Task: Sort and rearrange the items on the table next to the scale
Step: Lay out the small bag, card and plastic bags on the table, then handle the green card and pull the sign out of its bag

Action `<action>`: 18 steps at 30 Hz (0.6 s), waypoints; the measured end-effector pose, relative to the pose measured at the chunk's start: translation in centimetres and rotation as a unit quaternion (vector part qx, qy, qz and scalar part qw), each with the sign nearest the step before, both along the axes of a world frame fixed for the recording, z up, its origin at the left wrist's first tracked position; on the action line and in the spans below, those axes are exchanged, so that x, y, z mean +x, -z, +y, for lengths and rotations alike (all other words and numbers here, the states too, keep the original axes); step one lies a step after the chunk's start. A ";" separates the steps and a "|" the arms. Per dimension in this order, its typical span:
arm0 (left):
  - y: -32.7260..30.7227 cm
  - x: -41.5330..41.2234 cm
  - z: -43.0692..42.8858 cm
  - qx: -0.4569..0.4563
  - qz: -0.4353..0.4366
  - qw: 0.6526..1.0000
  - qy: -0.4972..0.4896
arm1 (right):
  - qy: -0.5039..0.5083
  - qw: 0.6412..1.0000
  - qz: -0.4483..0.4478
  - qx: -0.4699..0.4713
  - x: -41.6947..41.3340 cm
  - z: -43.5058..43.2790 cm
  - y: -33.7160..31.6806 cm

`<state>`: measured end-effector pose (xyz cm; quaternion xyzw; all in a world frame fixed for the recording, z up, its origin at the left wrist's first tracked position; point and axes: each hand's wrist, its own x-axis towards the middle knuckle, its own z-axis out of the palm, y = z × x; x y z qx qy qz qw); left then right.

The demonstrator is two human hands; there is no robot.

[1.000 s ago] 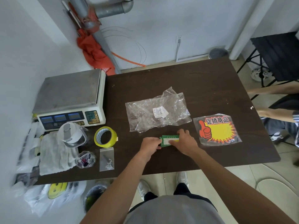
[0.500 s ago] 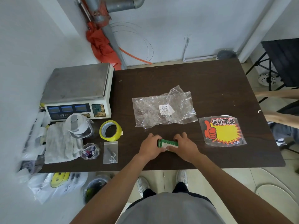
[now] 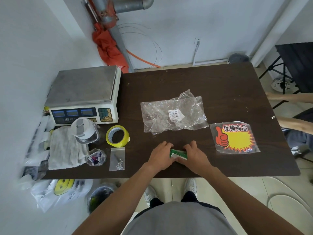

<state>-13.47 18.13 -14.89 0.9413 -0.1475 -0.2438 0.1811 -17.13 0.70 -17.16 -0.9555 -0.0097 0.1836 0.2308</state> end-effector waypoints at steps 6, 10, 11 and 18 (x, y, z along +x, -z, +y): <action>0.1 -0.4 0.4 0.000 0.002 1.000 -0.015 | 0.006 1.000 0.006 0.003 0.0 0.4 -0.4; 0.1 -0.7 0.7 -0.008 -0.010 1.000 -0.021 | -0.035 0.999 0.023 0.003 -0.1 0.6 -0.7; 0.1 -0.8 0.7 -0.012 -0.013 1.000 -0.024 | -0.036 0.999 0.017 0.011 -0.2 0.6 -0.8; -0.1 -1.6 1.0 -0.017 -0.038 0.998 -0.050 | -0.055 0.997 -0.053 0.000 -0.6 0.8 -1.3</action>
